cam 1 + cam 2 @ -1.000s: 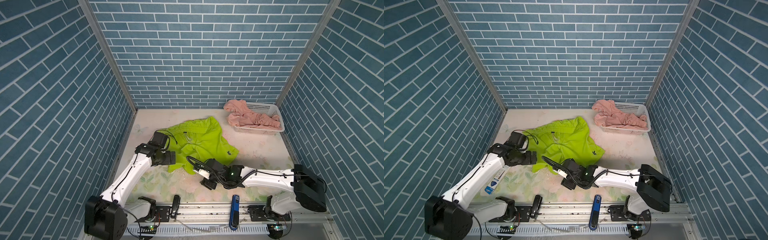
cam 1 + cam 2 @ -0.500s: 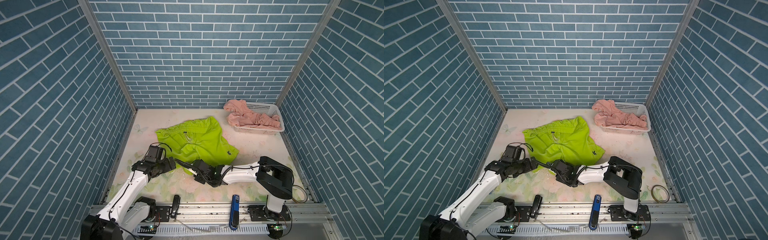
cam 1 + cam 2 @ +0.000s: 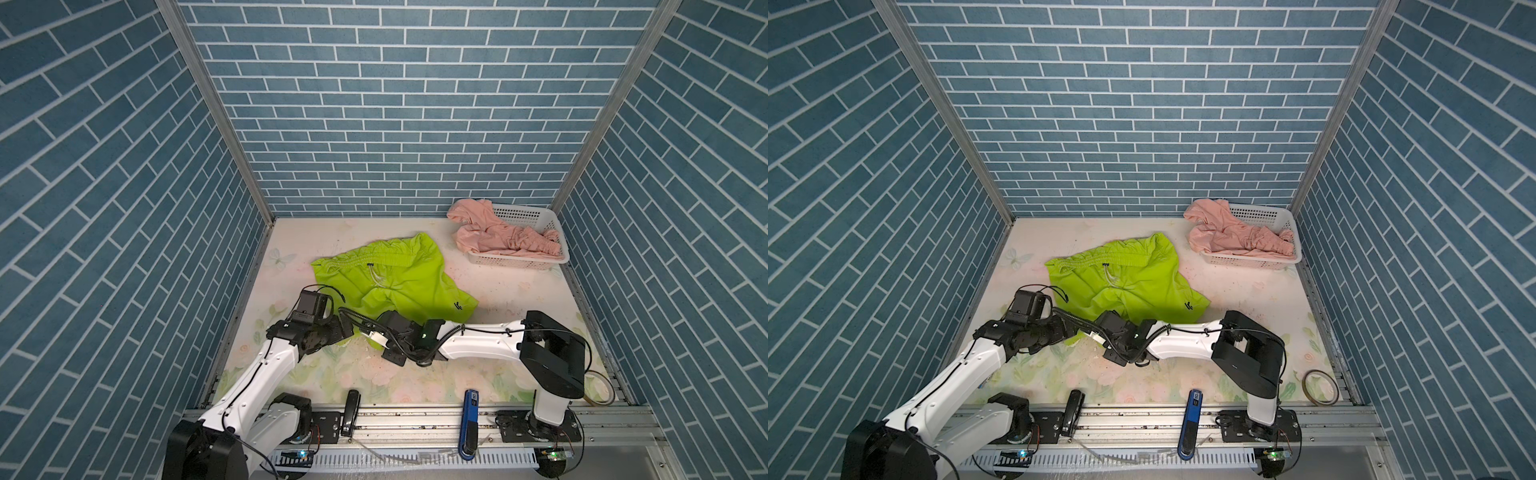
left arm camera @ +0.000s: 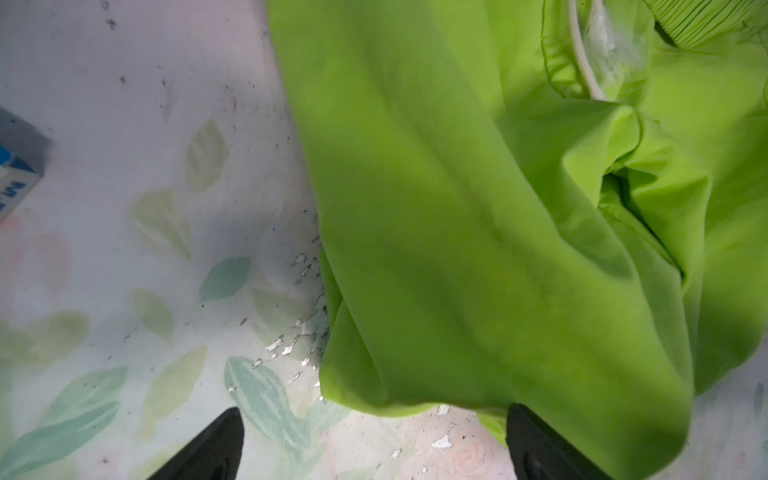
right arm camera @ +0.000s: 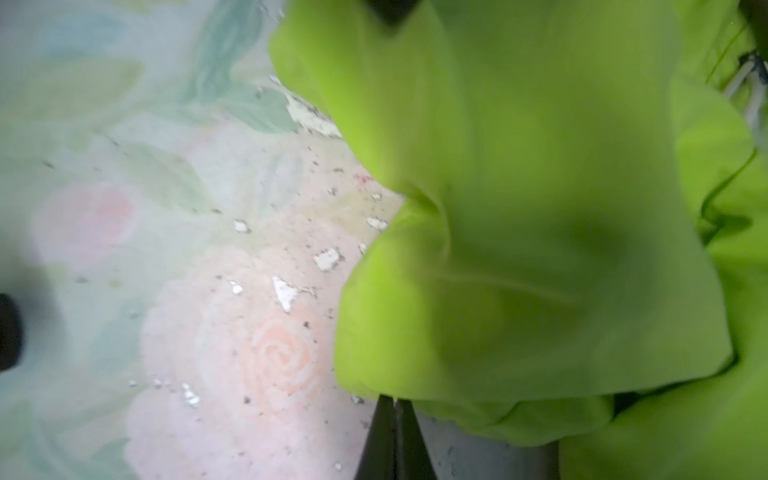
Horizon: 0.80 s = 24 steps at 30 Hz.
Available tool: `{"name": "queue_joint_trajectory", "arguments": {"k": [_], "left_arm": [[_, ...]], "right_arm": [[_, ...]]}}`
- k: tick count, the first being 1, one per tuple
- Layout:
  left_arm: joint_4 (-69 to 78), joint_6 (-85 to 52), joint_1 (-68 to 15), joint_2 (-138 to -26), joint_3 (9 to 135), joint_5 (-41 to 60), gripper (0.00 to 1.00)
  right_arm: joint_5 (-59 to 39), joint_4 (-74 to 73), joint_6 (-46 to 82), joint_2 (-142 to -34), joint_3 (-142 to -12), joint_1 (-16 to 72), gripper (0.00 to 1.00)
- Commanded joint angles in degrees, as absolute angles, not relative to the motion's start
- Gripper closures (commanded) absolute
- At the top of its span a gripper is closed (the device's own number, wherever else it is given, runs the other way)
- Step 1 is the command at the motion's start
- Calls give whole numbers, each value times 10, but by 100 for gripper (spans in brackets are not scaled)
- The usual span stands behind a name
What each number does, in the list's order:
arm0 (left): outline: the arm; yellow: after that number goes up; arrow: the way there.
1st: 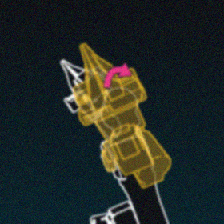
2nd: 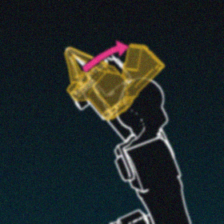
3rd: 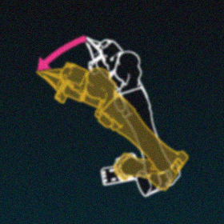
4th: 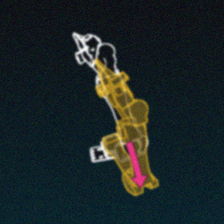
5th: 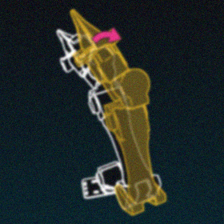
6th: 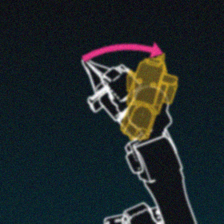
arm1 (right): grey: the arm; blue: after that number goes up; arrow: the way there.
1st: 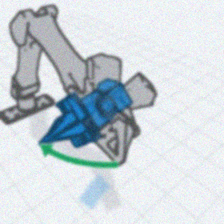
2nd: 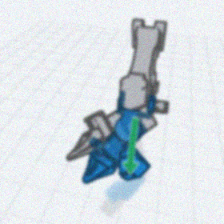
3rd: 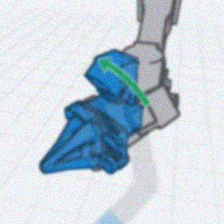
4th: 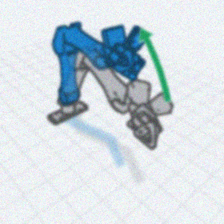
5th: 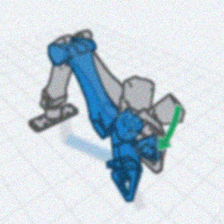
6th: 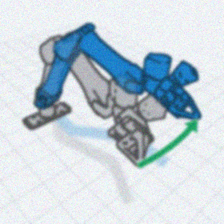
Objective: Fold and stack the shorts
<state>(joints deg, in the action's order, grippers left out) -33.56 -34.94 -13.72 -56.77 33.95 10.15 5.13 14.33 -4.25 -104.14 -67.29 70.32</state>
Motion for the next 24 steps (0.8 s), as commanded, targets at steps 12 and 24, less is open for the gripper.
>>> {"name": "queue_joint_trajectory", "arguments": {"k": [12,24], "left_arm": [[-443,-269,-92,-615,487,129,0],[-426,-256,-74,-672,480,141,0]], "right_arm": [[-337,371,-6,-955,-806,569,100],[-346,447,-6,-988,-794,504,100]]}}
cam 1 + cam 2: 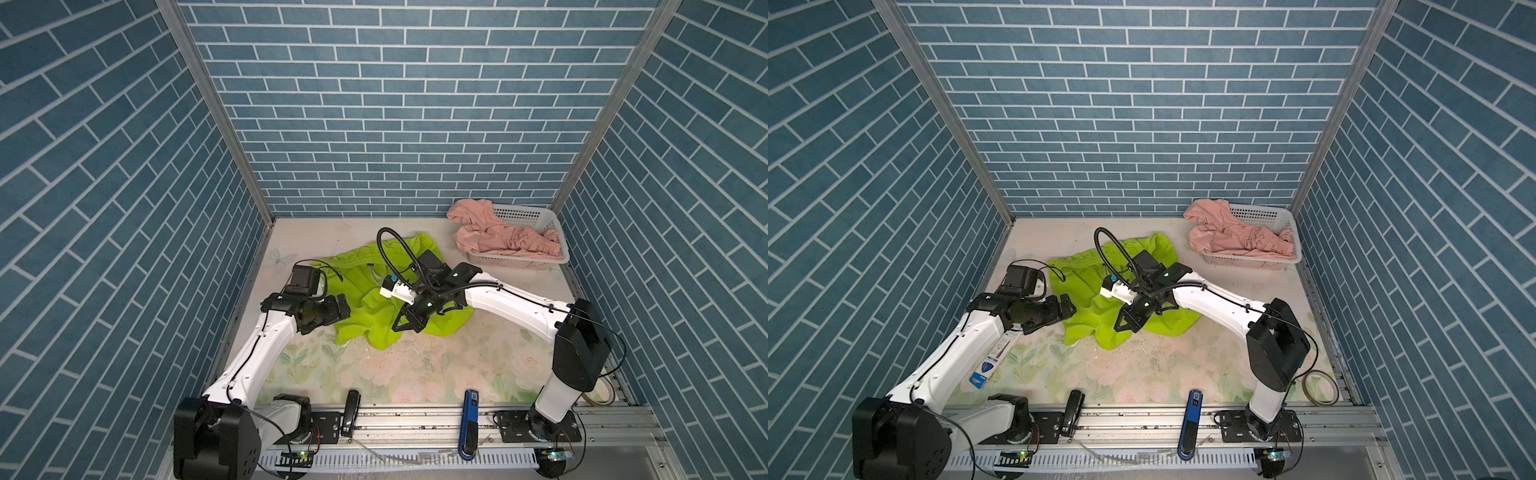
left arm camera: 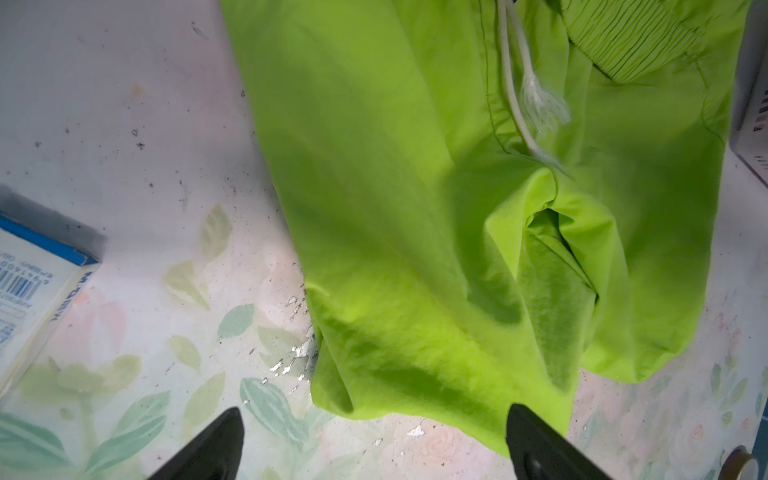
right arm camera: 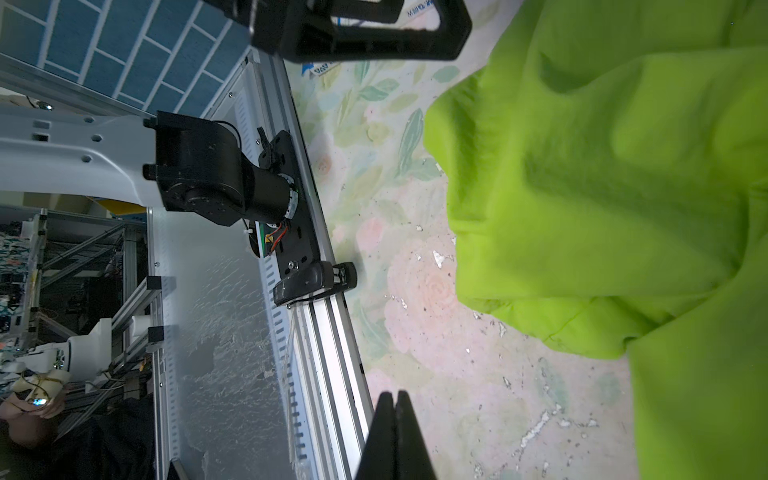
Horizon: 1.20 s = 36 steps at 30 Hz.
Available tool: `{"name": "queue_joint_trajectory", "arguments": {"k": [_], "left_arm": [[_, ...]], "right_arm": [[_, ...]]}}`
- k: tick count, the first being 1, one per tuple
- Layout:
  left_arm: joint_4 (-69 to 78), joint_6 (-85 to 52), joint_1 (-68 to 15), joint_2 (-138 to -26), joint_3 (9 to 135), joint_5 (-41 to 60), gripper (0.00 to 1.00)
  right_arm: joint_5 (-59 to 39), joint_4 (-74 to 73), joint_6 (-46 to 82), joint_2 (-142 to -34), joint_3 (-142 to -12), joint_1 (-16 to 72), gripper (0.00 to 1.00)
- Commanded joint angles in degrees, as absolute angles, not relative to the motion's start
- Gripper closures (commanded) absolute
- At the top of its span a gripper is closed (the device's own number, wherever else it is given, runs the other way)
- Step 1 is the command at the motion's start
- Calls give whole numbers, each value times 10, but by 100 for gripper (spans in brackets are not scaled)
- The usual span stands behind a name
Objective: Fold and stack the shorts
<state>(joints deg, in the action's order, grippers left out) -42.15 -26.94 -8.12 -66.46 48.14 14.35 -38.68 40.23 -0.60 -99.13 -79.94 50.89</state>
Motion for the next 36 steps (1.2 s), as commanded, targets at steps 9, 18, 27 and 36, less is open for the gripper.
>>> {"name": "queue_joint_trajectory", "arguments": {"k": [9,18,27,36], "left_arm": [[-418,-267,-74,-629,442,137,0],[-424,-276,-69,-618,458,119,0],[-427,-274,-63,-621,465,115,0],[-467,-265,-58,-640,508,98,0]], "right_arm": [[-63,242,-49,-953,-646,626,42],[123,58,-124,-1011,-582,708,35],[188,1,-130,-1069,-587,713,37],[177,-34,-133,-1080,-592,713,82]]}}
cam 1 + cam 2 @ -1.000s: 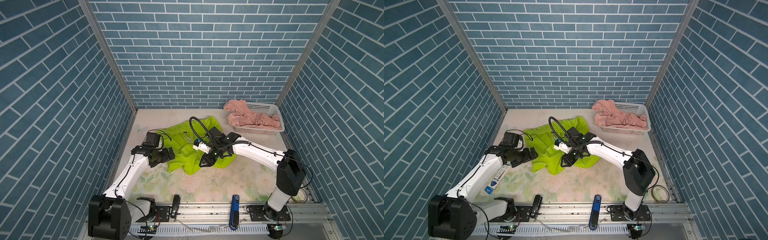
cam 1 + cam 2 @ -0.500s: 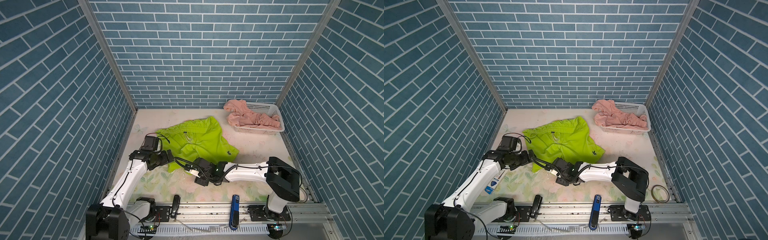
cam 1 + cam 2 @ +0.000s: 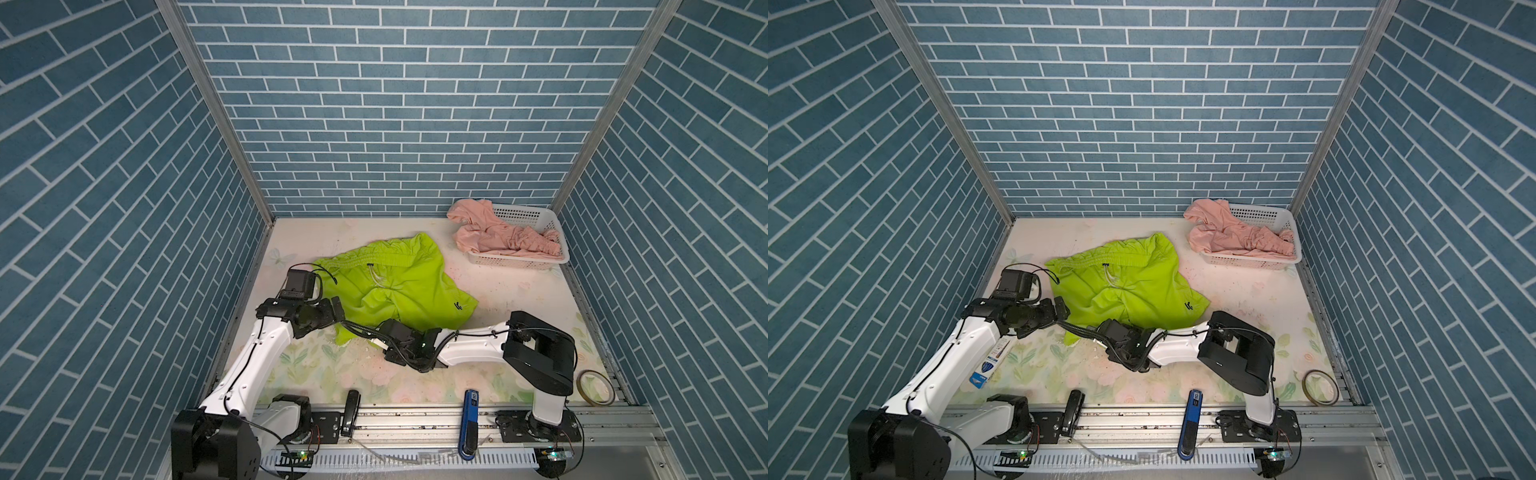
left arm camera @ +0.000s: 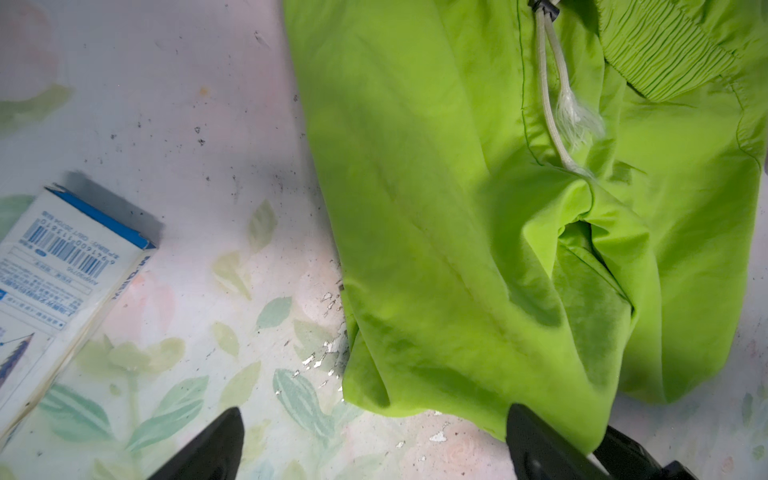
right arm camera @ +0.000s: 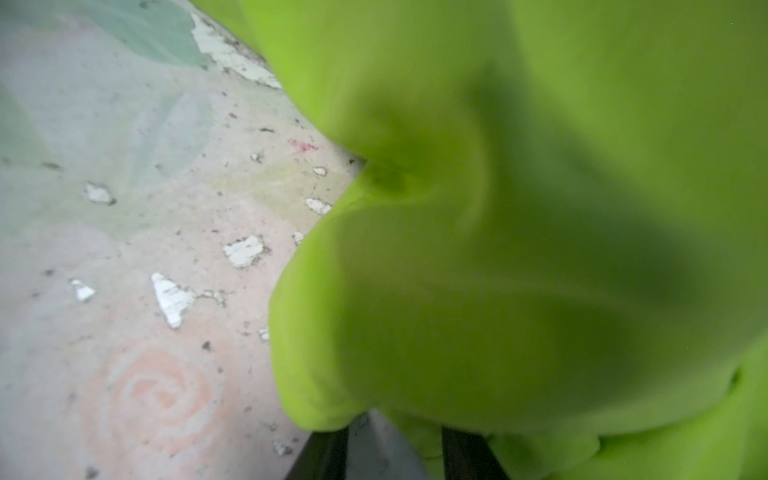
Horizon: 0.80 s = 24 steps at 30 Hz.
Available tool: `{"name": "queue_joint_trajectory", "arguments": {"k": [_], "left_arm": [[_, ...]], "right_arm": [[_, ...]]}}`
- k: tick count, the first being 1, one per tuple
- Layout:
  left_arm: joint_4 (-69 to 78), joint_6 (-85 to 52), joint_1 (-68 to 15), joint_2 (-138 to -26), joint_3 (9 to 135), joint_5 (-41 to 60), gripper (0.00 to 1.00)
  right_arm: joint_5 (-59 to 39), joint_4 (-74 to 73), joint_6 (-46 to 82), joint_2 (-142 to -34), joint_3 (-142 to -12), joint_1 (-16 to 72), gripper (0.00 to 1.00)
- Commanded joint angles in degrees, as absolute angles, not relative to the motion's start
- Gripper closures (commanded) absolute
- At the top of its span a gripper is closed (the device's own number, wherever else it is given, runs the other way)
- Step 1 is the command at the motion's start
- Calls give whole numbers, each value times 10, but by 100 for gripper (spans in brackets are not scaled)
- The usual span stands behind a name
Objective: Fold and stack the shorts
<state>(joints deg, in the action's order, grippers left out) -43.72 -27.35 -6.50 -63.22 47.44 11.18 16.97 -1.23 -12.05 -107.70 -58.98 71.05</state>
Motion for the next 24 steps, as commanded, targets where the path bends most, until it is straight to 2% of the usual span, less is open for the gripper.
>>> {"name": "queue_joint_trajectory", "arguments": {"k": [1,3,7,14,17,22,24], "left_arm": [[-474,-261,-58,-641,515,97,0],[-483,-255,-57,-635,526,88,0],[-483,-255,-53,-627,521,90,0],[-487,-260,-51,-636,498,115,0],[-475,-274,-51,-634,485,140,0],[-423,-308,-51,-604,424,160,0],[-408,-317,-51,-594,406,172,0]], "right_arm": [[174,-32,-132,-1076,-592,712,88],[155,-23,-130,-1066,-594,713,100],[96,6,-119,-1044,-597,709,100],[-61,174,-81,-988,-657,664,100],[-112,185,-66,-948,-652,639,100],[-160,183,-42,-898,-638,603,100],[-128,194,-46,-896,-633,601,100]]}}
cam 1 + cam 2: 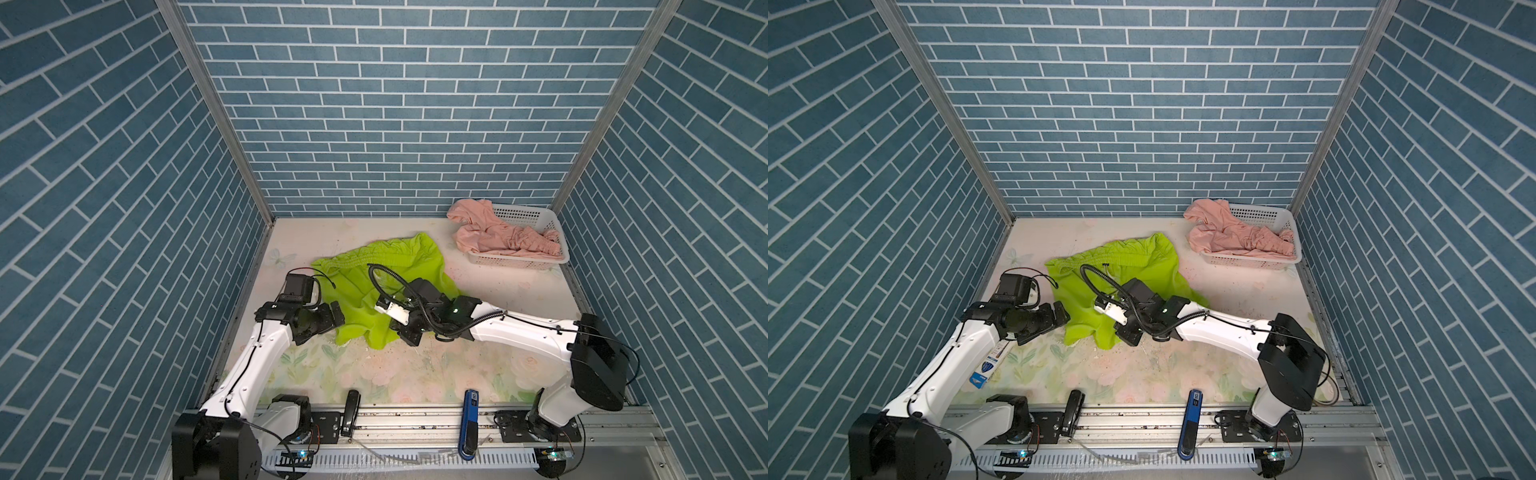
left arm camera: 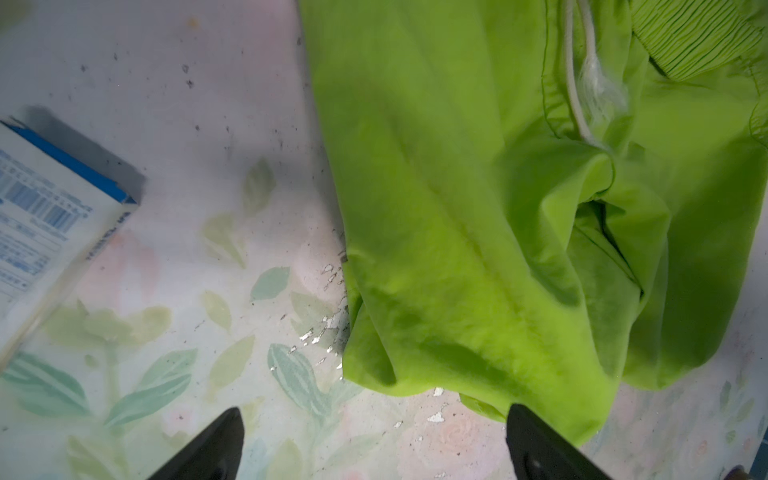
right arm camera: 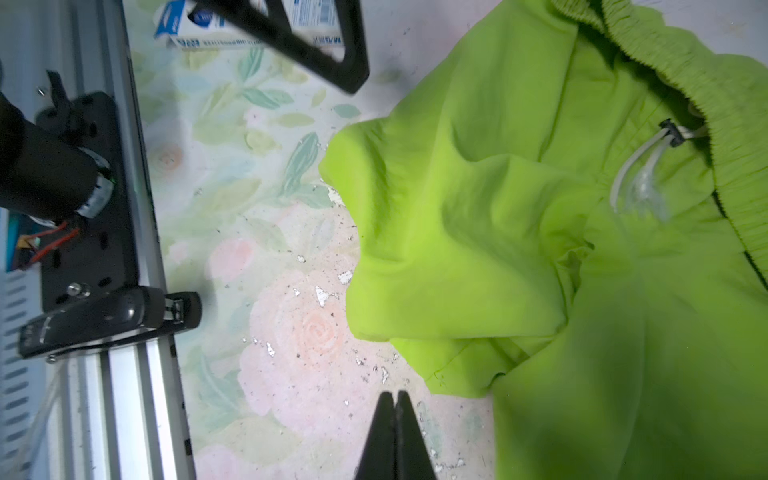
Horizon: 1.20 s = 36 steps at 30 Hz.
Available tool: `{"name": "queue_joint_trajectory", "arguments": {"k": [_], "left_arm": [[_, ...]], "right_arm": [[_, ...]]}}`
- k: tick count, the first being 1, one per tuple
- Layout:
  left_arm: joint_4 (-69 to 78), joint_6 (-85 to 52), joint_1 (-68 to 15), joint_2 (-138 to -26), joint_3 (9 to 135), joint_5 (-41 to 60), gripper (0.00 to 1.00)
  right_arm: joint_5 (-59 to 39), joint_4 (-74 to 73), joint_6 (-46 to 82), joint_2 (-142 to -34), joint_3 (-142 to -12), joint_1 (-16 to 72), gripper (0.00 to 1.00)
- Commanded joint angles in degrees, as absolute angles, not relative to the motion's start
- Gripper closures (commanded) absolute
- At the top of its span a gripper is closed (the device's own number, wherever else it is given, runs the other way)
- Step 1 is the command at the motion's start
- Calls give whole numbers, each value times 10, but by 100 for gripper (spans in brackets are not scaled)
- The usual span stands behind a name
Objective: Fold and stack the shorts
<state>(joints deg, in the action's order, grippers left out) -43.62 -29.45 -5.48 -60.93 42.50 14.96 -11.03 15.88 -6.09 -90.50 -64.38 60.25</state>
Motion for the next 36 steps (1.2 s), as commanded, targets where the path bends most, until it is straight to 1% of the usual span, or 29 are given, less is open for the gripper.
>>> {"name": "queue_joint_trajectory", "arguments": {"k": [1,2,3,7,10,13,18,23,30,34,36], "left_arm": [[-405,-323,-51,-589,402,173,0],[-397,-330,-51,-582,383,175,1],[-385,-338,-52,-574,368,182,2],[-338,-357,-53,-536,315,209,8],[-331,-358,-58,-512,288,206,9],[-308,-371,-63,-501,256,198,8],[-250,-365,-64,-520,227,199,8],[-215,-361,-65,-523,214,212,10],[-194,-343,-65,-536,226,214,11],[-219,-314,-65,-574,248,204,15],[-221,-310,-65,-596,254,202,17]], "right_arm": [[-117,197,-45,-899,-629,602,92],[-107,195,-40,-905,-623,602,81],[-108,186,-32,-910,-615,601,77],[-132,117,18,-906,-570,601,68],[-142,81,62,-915,-552,597,67],[-141,59,111,-934,-542,590,65],[-159,-13,195,-954,-517,574,62],[-161,-35,259,-989,-516,555,61],[-183,-132,327,-1034,-497,536,52],[-187,-176,355,-1072,-512,537,52],[-177,-174,358,-1084,-526,536,56]]}}
